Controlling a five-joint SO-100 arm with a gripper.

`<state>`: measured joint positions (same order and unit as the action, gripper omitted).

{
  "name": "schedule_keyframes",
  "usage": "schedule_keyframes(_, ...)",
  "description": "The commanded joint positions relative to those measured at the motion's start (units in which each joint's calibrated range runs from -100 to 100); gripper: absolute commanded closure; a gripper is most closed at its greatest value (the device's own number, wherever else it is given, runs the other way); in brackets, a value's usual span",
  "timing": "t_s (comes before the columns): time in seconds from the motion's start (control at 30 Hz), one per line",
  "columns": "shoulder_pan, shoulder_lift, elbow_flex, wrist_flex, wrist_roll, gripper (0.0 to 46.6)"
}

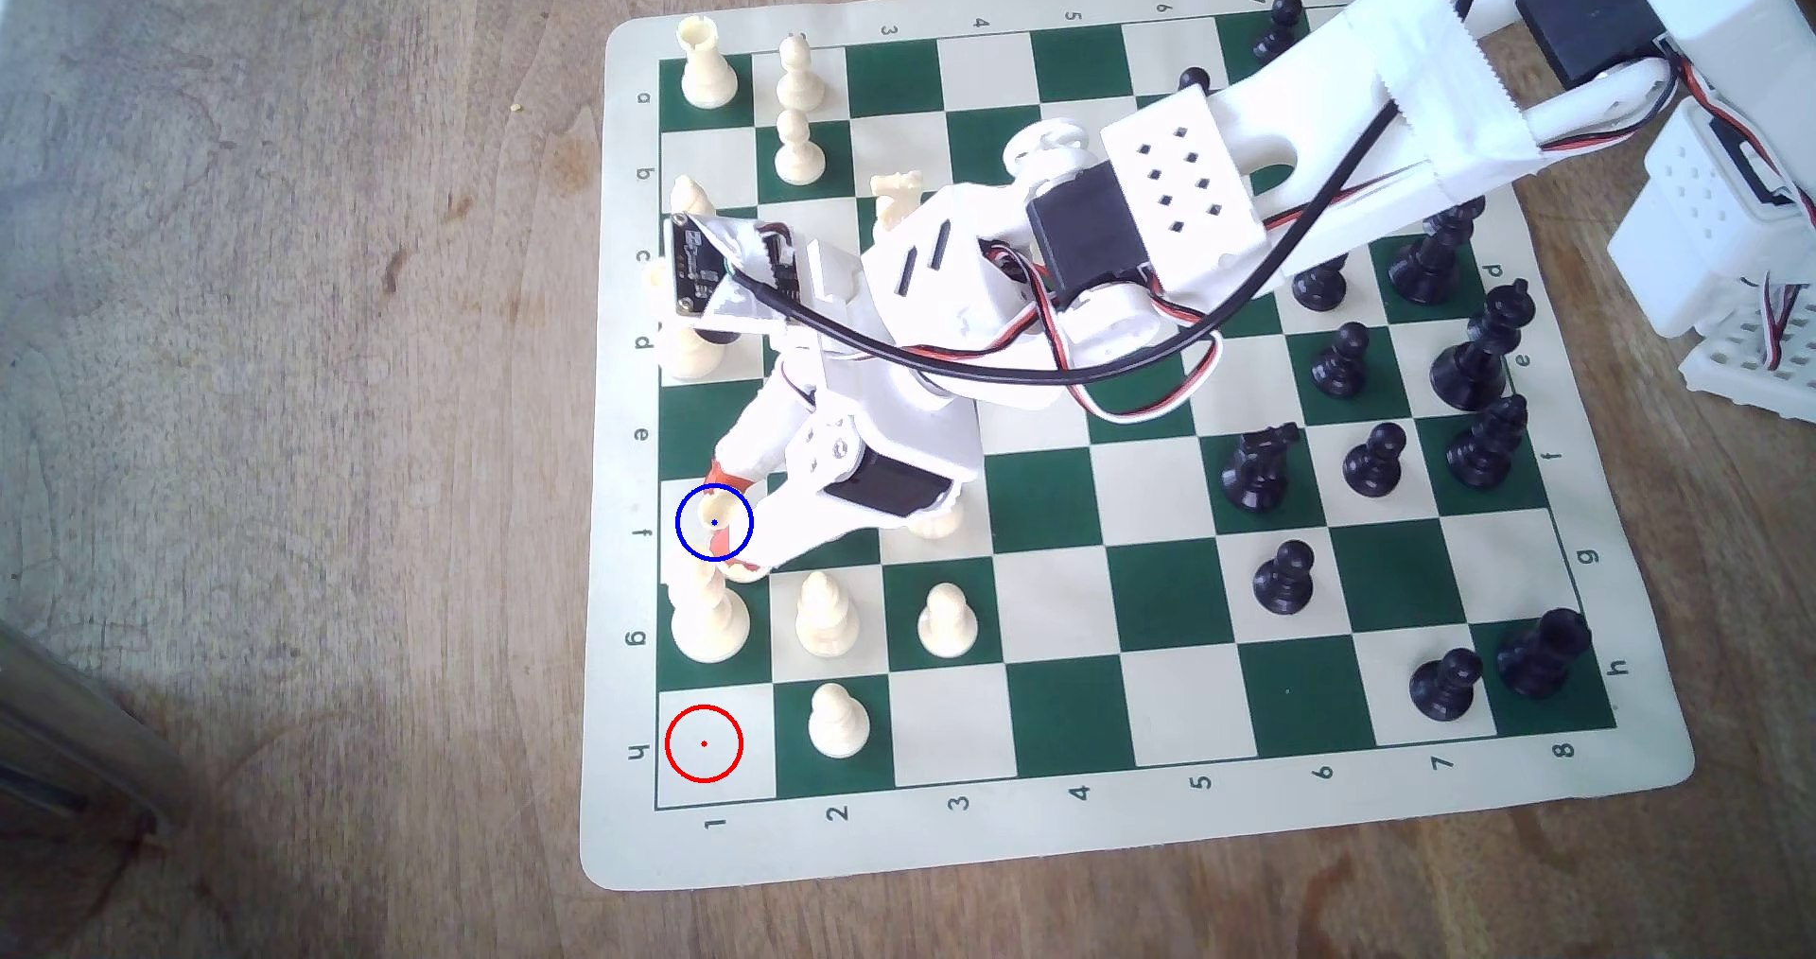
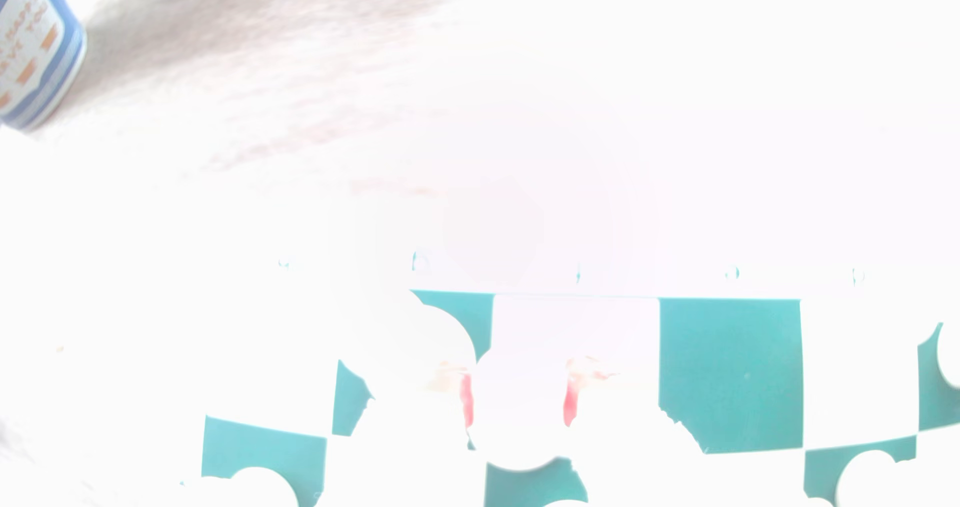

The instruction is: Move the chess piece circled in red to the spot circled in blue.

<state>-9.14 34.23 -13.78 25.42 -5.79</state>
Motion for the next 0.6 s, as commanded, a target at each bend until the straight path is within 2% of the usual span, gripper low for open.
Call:
schedule_keyframes(0.0,0.35,-2.14,-3.26,-1.59,-0.10,45.4)
schedule_keyframes(0.57,2.14,1.09,-8.70,-2.90,0.59,44.4)
